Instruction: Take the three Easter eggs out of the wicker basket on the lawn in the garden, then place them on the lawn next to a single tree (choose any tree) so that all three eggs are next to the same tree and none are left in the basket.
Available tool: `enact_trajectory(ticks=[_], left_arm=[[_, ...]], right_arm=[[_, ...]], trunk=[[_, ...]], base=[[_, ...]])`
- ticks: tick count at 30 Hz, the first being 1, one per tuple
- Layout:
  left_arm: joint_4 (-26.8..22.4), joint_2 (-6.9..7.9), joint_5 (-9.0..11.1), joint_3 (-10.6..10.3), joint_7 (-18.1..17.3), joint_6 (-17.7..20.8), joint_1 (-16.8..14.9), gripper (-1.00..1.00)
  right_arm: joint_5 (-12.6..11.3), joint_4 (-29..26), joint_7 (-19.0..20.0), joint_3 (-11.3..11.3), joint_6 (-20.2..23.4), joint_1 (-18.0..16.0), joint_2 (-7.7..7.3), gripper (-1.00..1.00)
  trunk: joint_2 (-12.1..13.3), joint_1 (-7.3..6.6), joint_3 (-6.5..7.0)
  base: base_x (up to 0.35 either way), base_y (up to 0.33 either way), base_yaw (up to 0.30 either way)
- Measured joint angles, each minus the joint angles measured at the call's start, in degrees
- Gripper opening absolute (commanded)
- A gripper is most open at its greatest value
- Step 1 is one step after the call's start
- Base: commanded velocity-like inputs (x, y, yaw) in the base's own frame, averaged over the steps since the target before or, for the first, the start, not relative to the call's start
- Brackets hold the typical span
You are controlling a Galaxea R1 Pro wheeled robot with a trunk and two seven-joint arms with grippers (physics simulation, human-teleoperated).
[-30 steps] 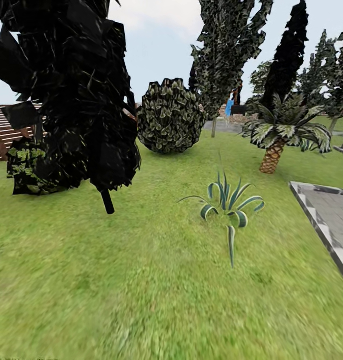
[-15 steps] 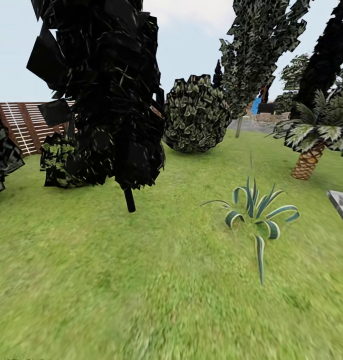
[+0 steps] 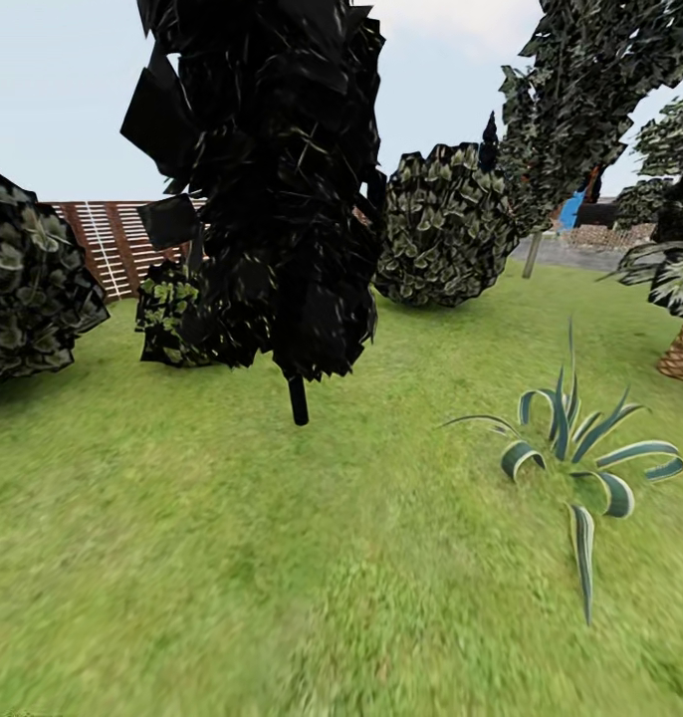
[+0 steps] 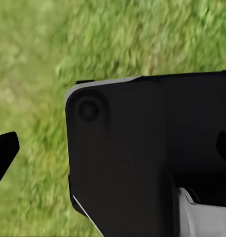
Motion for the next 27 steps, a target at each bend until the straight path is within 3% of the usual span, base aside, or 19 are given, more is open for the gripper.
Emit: enact_trajectory(ticks=[15, 27], left_arm=[[0.00, 0.03, 0.00, 0.00, 0.00, 0.01, 0.02, 1.00], [-0.01, 0.00, 0.00, 0.00, 0.00, 0.00, 0.00, 1.00]], right_arm=[[-0.08, -0.01, 0.00, -0.05, -0.03, 0.00, -0.01, 1.00], [-0.20, -0.02, 0.00, -0.10, -0.02, 0.00, -0.05, 1.00]], trunk=[[0.00, 0.00, 0.12], [0.00, 0.00, 0.08]], base=[[0.293, 0.071, 0.257], [0.293, 0.071, 0.103]])
